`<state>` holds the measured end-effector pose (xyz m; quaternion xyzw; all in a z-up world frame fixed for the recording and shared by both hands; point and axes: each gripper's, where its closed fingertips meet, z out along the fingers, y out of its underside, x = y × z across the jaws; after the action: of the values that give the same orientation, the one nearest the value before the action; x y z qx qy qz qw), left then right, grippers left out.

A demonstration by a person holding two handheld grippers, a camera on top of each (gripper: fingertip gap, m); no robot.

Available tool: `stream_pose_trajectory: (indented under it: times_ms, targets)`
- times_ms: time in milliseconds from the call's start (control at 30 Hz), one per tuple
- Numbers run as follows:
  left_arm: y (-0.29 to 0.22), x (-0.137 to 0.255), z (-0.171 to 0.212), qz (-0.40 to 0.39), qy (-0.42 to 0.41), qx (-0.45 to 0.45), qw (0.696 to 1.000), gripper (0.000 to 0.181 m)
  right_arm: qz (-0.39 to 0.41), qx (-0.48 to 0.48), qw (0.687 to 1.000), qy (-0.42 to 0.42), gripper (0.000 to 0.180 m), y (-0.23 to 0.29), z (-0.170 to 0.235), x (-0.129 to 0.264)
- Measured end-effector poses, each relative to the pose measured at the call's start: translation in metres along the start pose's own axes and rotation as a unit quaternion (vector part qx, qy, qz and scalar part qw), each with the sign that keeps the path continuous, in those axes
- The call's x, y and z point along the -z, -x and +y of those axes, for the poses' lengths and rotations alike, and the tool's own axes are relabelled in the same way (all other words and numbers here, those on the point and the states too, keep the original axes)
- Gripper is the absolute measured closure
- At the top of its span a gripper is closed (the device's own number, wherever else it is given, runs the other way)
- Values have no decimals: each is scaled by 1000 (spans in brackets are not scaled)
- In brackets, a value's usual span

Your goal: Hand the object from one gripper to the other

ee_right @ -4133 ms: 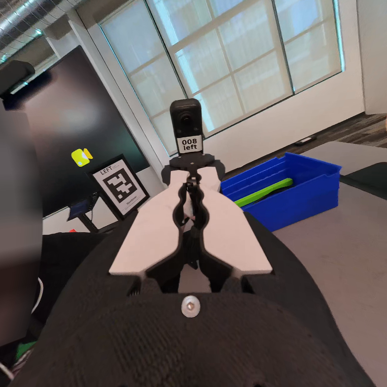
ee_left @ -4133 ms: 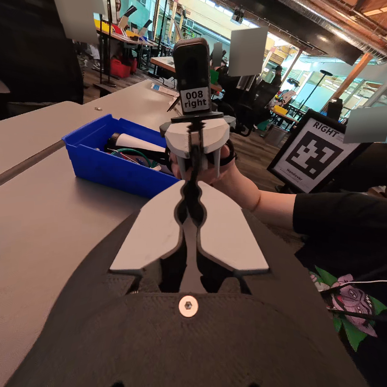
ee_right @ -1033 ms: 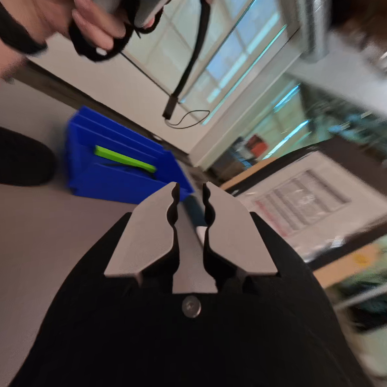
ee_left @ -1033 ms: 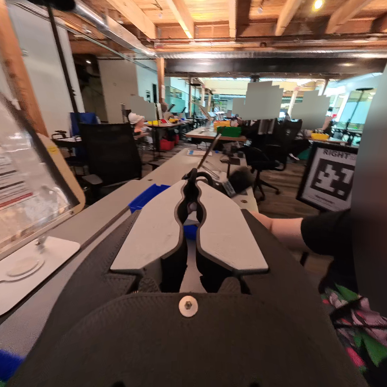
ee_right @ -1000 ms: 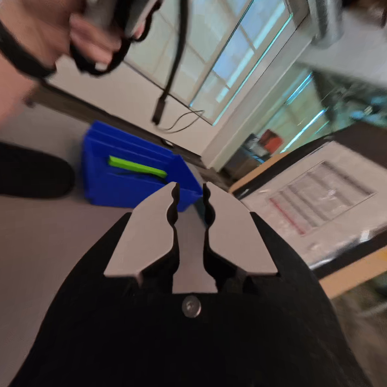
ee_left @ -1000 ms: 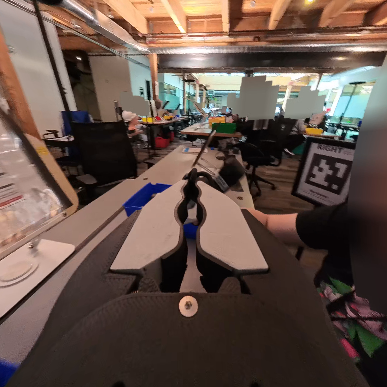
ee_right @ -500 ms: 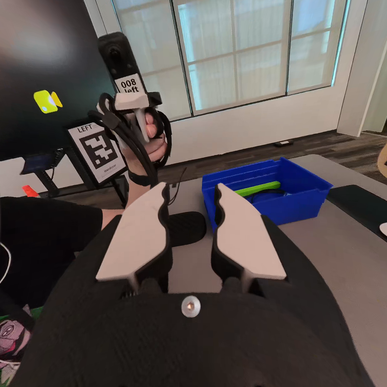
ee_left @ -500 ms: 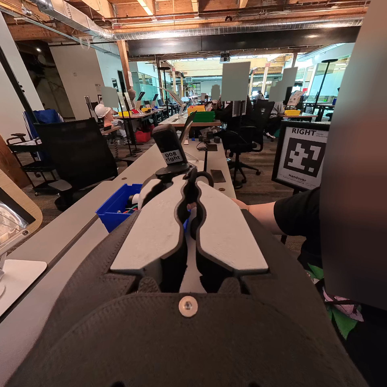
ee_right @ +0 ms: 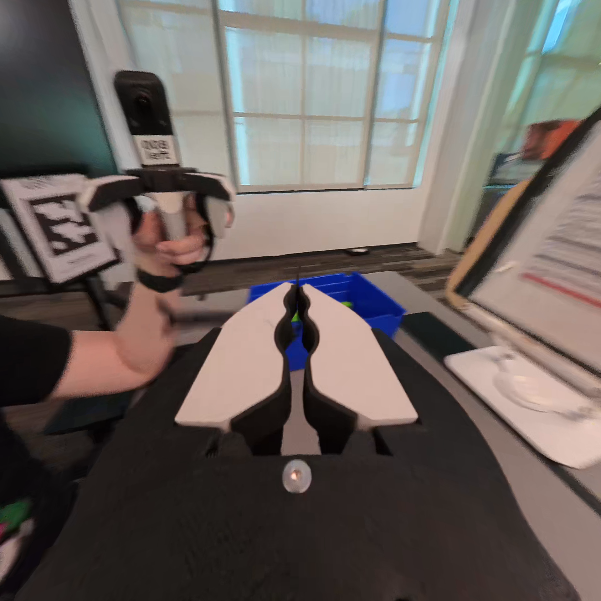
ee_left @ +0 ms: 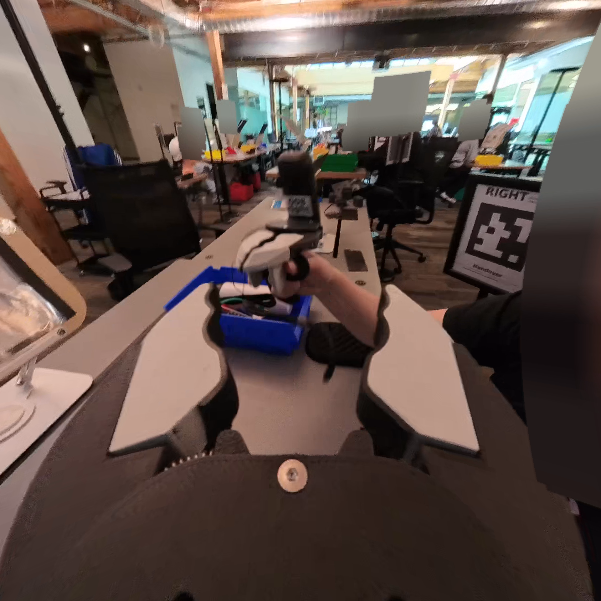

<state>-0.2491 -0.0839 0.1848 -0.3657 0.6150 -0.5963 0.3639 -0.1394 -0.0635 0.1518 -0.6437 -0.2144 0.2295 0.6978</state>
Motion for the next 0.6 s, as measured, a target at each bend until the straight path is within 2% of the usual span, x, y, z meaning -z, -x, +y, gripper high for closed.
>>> stream_pose_trajectory:
  times_ms: [100,167,233,267,333,400,600]
  targets:
    - [0,4,-5,1,-16,3,1000,91,158,117,980,13,179,-44,-17,37]
    - [2,7,-8,-1,-27,8,1000,95,268,184,945,29,179,-71,-30,72]
    - [7,9,-9,-9,-30,10,999,98,343,220,912,44,179,-90,-39,104]
    - [9,10,-9,-13,-32,11,999,98,359,221,906,47,178,-94,-42,114]
    - [11,10,-9,-13,-33,17,999,100,356,197,913,38,178,-96,-44,124]
    - [12,9,-8,-11,-33,19,999,101,340,175,923,31,179,-95,-44,125]
    - [11,3,-2,-14,-16,11,1000,102,331,174,926,52,179,-93,-39,121]
